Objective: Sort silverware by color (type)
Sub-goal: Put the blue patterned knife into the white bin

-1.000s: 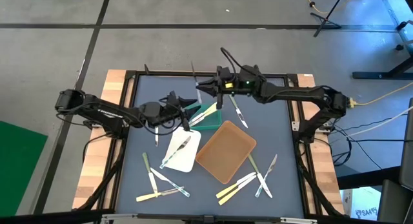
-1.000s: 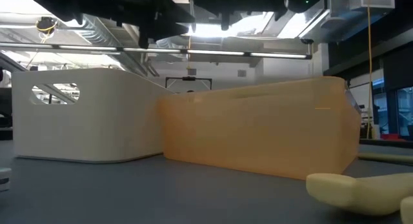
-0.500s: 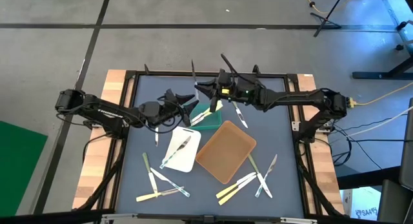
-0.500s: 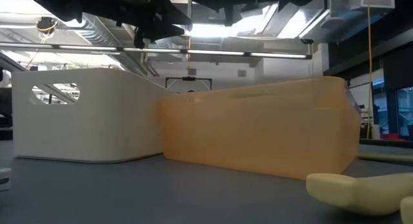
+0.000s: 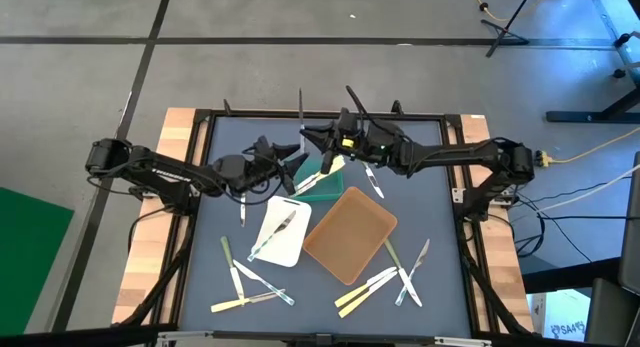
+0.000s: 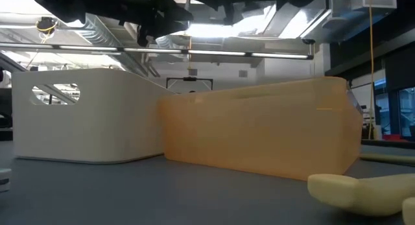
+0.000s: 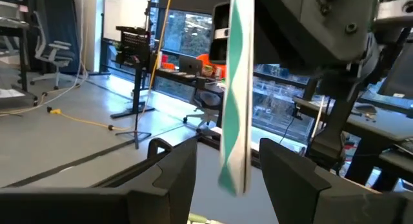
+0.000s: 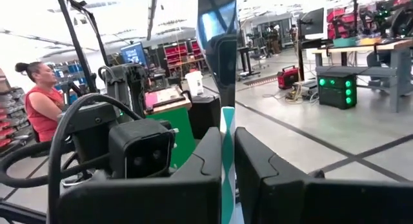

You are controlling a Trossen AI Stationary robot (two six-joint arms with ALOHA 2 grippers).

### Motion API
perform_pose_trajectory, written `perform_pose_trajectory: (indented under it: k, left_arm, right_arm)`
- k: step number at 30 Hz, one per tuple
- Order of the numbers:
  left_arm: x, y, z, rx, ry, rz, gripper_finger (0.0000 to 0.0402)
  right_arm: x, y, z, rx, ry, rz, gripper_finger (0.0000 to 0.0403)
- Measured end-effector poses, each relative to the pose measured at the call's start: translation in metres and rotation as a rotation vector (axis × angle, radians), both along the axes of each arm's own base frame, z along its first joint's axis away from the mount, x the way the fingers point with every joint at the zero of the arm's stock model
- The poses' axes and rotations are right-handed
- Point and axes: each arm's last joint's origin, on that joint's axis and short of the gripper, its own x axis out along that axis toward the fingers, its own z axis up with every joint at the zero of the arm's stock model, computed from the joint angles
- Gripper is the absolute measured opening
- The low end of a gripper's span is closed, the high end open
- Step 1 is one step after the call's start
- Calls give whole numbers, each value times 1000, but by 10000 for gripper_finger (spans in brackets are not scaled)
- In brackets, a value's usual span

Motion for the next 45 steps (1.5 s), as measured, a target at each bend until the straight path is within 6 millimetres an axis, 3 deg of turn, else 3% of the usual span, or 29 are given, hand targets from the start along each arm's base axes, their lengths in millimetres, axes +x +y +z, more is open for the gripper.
perform_pose_trajectory:
  k: [12,26,45]
  left_arm:
    - [0,1,-1,17,23,8,152]
    - [0,1,-1,17,22,8,38]
    - [0,1,-1,15,22,8,37]
  right_arm:
    - [4,1,-4,0,-21,-5,10]
    - [4,1,-4,3,-20,-10,10]
    - [5,1,-5,-8,-13,11,12]
